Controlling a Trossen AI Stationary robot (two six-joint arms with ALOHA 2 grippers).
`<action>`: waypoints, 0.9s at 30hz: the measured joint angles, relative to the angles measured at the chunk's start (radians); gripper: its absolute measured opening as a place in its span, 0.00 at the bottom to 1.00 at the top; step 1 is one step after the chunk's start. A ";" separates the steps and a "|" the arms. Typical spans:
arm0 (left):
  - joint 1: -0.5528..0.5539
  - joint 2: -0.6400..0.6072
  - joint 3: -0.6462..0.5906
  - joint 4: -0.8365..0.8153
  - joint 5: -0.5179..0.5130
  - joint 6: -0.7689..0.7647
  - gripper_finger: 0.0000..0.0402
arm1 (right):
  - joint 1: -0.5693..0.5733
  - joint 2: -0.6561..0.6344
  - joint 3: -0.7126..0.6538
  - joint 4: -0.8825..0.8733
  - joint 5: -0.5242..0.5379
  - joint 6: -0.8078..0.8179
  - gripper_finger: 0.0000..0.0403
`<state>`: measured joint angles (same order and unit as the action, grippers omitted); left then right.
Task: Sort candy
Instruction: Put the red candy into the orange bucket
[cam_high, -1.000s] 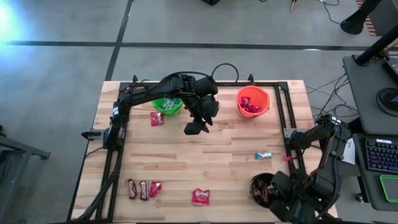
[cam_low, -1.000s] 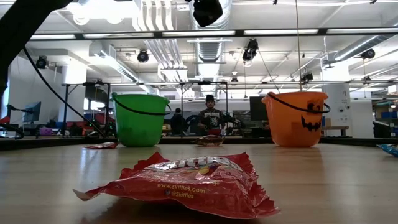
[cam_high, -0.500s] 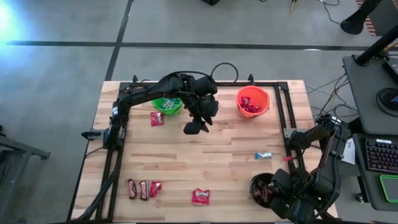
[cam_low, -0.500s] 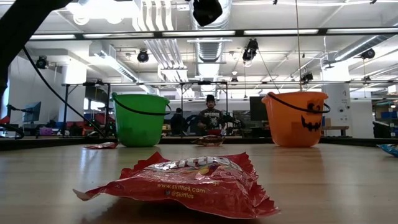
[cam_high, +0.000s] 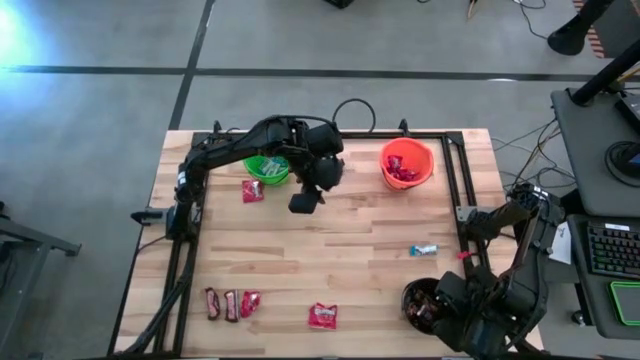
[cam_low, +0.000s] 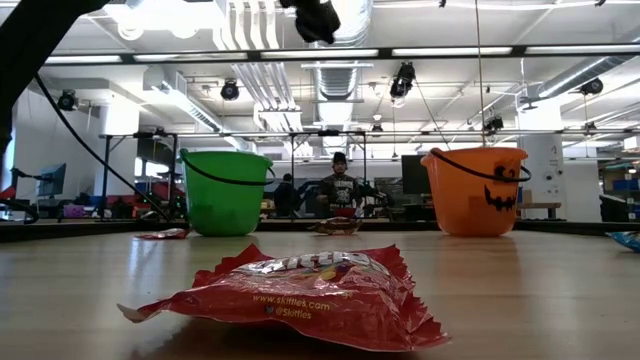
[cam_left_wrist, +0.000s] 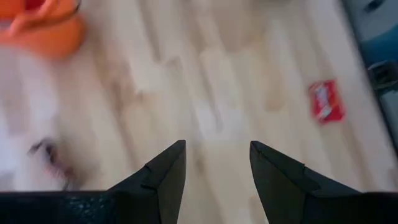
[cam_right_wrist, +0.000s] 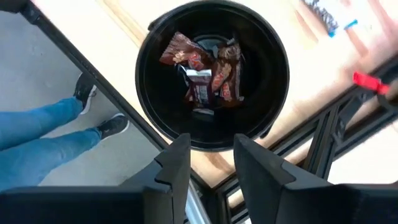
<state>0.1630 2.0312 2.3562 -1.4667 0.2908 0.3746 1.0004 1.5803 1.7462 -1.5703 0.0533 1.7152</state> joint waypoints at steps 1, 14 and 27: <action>0.001 -0.001 0.000 -0.023 -0.028 0.004 0.40 | -0.004 0.000 0.000 -0.001 0.008 -0.011 0.28; 0.014 -0.010 0.000 -0.104 -0.065 0.003 0.38 | -0.152 -0.003 0.000 -0.001 0.211 -0.252 0.17; 0.043 -0.178 -0.002 -0.104 -0.066 -0.024 0.38 | -0.349 -0.012 0.000 0.045 0.253 -0.631 0.19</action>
<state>0.2064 1.8532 2.3539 -1.5711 0.2247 0.3504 0.6509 1.5684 1.7462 -1.5256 0.3068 1.0844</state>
